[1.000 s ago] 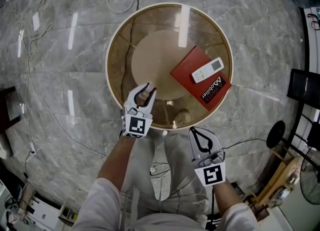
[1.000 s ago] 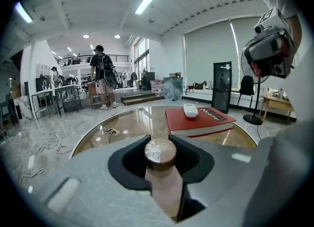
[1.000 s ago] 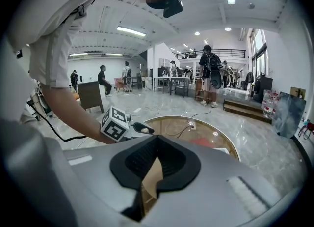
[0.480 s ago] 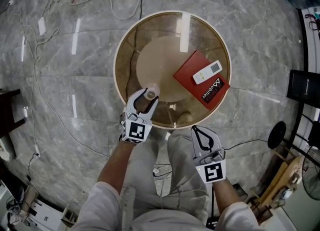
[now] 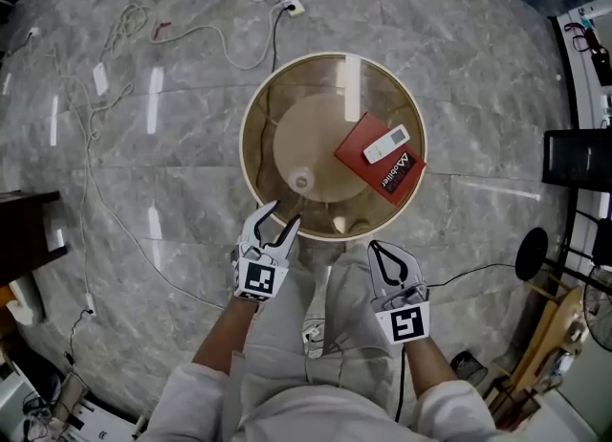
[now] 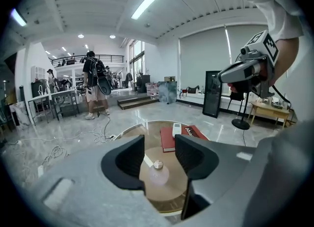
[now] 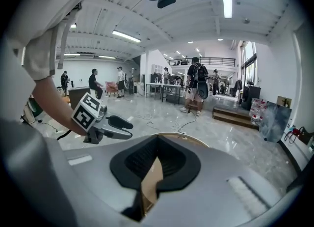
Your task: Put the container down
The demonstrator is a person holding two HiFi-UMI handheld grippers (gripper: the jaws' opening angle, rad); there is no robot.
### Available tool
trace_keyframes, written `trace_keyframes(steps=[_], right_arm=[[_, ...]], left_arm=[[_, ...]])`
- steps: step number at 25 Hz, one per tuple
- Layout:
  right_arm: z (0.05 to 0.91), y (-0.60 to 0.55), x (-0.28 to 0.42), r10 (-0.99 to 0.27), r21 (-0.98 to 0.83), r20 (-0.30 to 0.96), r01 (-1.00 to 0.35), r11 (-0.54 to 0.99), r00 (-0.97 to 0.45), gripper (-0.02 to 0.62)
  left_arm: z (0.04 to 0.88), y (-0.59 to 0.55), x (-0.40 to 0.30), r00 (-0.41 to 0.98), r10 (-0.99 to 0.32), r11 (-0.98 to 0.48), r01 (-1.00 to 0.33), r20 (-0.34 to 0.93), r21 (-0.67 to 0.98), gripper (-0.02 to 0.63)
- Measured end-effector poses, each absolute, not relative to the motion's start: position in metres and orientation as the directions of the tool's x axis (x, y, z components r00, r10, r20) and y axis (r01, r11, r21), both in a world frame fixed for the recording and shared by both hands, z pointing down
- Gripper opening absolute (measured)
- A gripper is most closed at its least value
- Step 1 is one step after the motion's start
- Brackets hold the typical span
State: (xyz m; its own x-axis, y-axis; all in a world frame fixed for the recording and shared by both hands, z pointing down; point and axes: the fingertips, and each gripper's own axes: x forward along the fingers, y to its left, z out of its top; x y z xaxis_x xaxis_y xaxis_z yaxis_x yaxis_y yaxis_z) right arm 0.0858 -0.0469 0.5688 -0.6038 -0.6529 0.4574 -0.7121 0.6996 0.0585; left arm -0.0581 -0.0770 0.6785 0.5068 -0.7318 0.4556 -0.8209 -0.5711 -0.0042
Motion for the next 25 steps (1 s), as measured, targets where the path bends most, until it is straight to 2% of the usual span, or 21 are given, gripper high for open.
trace_keyframes(steps=[2,4,6,12,14,25], right_arm=[[0.551,-0.039,0.084,-0.666,0.068,0.456,-0.723,0.688,-0.59,0.006],[0.533,-0.031,0.081,-0.683,0.072,0.443,-0.736,0.673,-0.581,0.006],[0.522,-0.023,0.08,-0.689,0.082,0.451,-0.742,0.665,-0.568,0.005],[0.498,-0.014,0.082,-0.717,0.092,0.436,-0.766,0.637,-0.544,0.005],[0.49,-0.012,0.083,-0.725,0.097,0.433,-0.771,0.629,-0.536,0.006],[0.467,-0.003,0.089,-0.74,0.116,0.426,-0.78,0.615,-0.521,0.005]], left_arm=[[0.65,-0.071,-0.064,0.51,-0.74,-0.574,-0.819,0.438,-0.015,0.185],[0.621,-0.067,-0.075,0.509,-0.752,-0.572,-0.82,0.418,-0.032,0.117],[0.598,-0.064,-0.086,0.505,-0.761,-0.57,-0.82,0.407,-0.047,0.118],[0.551,-0.051,-0.107,0.513,-0.763,-0.598,-0.791,0.394,-0.128,0.052],[0.541,-0.045,-0.11,0.522,-0.756,-0.615,-0.774,0.395,-0.153,0.048],[0.516,-0.029,-0.113,0.522,-0.762,-0.61,-0.776,0.382,-0.156,0.005]])
